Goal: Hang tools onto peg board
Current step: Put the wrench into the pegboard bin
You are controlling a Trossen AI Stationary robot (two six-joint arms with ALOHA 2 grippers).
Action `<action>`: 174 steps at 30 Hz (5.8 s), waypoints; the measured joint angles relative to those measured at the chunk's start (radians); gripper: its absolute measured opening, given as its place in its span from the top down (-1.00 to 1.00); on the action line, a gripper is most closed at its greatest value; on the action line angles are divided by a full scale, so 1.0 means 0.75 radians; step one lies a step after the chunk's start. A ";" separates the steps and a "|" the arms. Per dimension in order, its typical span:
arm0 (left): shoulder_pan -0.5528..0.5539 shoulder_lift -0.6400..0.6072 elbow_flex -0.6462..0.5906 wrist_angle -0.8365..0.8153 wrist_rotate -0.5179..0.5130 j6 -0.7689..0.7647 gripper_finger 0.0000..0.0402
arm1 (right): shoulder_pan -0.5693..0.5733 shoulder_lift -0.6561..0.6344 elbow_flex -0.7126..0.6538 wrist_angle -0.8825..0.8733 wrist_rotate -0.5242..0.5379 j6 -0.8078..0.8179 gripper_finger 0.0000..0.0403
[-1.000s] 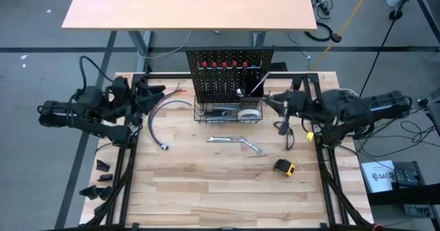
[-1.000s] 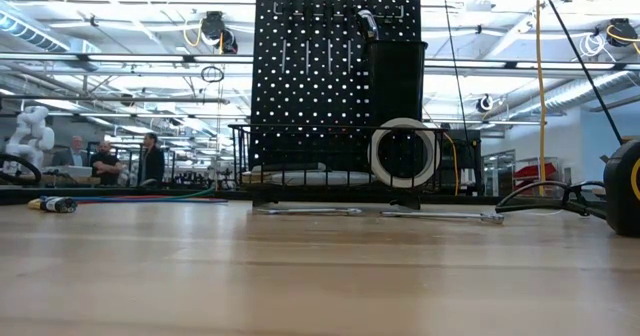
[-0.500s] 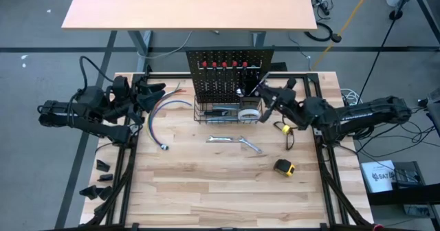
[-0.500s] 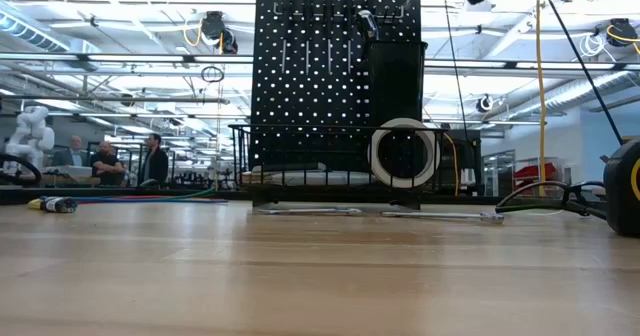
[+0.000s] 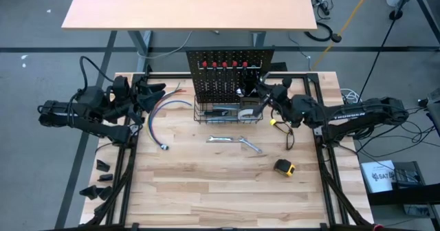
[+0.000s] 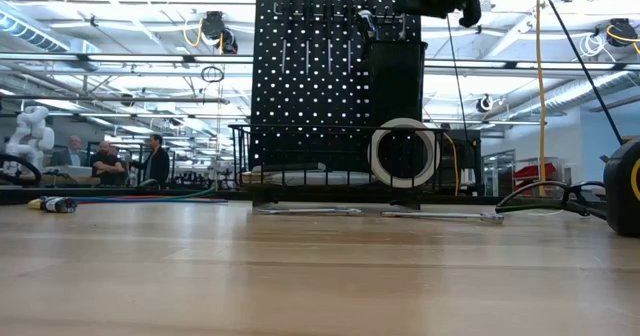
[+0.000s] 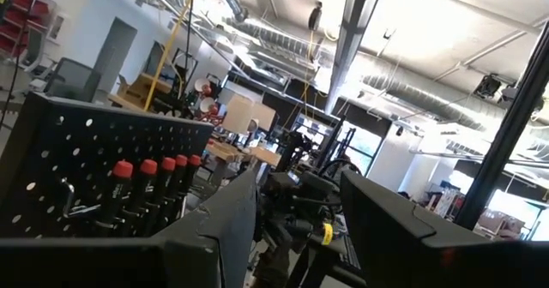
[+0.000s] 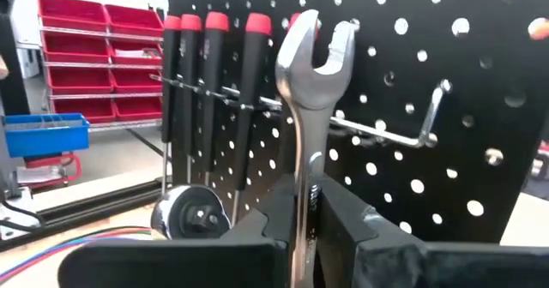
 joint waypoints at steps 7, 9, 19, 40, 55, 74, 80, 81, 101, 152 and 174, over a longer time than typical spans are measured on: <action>0.000 0.000 0.000 -0.003 0.001 0.001 0.14 | -0.012 0.000 0.000 -0.138 -0.001 0.094 0.89; 0.000 0.000 0.000 -0.006 0.001 0.001 0.14 | -0.013 0.000 0.000 -0.175 -0.001 0.116 0.89; 0.000 0.000 -0.001 -0.010 0.006 0.001 0.14 | -0.040 0.000 0.000 -0.235 -0.001 0.247 0.42; 0.000 -0.001 -0.001 -0.074 0.216 0.090 0.14 | 0.077 -0.025 0.268 -0.416 -0.329 0.130 -0.40; -0.079 0.304 -0.002 -0.513 0.395 0.151 0.14 | 0.411 0.014 0.317 -0.994 -0.645 0.901 -0.18; -0.079 0.886 -0.002 -0.037 0.356 0.315 0.14 | 0.523 0.629 0.284 -1.366 -0.488 1.503 -0.04; -0.082 0.931 -0.002 -0.011 0.360 0.278 0.14 | 0.522 0.725 0.283 -1.387 -0.416 1.449 -0.04; -0.082 0.934 -0.002 0.003 0.360 0.278 0.14 | 0.519 0.732 0.283 -1.390 -0.409 1.433 -0.04; -0.089 0.934 -0.243 0.386 0.284 -0.010 0.14 | 0.336 0.721 0.133 -1.193 -0.606 1.074 -0.04; -0.172 1.327 -0.263 0.418 0.343 0.241 0.14 | 0.573 0.840 0.128 -0.770 -0.549 1.260 0.99; -0.103 1.556 -0.073 0.420 0.606 0.455 0.14 | 0.582 0.807 0.183 -0.624 -0.575 1.104 0.89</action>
